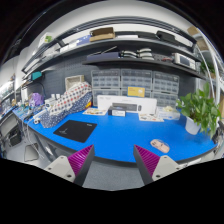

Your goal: Arrange mouse

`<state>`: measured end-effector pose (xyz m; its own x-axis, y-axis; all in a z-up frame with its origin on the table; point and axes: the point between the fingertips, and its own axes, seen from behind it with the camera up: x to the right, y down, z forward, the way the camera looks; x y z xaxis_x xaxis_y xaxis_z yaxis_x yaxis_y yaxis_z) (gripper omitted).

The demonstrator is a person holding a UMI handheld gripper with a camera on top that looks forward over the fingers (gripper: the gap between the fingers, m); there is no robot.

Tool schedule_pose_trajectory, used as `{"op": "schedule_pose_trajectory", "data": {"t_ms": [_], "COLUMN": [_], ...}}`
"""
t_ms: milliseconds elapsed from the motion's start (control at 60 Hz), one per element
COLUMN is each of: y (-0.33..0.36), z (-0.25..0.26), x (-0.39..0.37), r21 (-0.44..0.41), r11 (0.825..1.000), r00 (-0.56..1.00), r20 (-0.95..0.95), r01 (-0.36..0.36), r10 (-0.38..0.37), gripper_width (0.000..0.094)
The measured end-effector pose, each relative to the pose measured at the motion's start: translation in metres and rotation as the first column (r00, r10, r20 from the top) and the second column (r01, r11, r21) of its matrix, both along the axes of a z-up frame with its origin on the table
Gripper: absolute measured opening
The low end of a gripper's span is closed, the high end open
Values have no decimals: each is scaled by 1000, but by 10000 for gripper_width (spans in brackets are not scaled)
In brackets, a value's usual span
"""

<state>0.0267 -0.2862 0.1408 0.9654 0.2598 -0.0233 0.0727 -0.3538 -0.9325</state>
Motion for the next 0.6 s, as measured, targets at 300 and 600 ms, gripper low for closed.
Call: {"op": "schedule_pose_trajectory", "data": {"t_ms": [300,600], "y": [2,57], "z": [-79,-131], "x": [81,176], "r21": [-112,-166], "r11": [979,938], "r00": [986,951], "r20": [36,109], "r01": [167,303], "r10": [-164,-288], "gripper_width": [846,837]}}
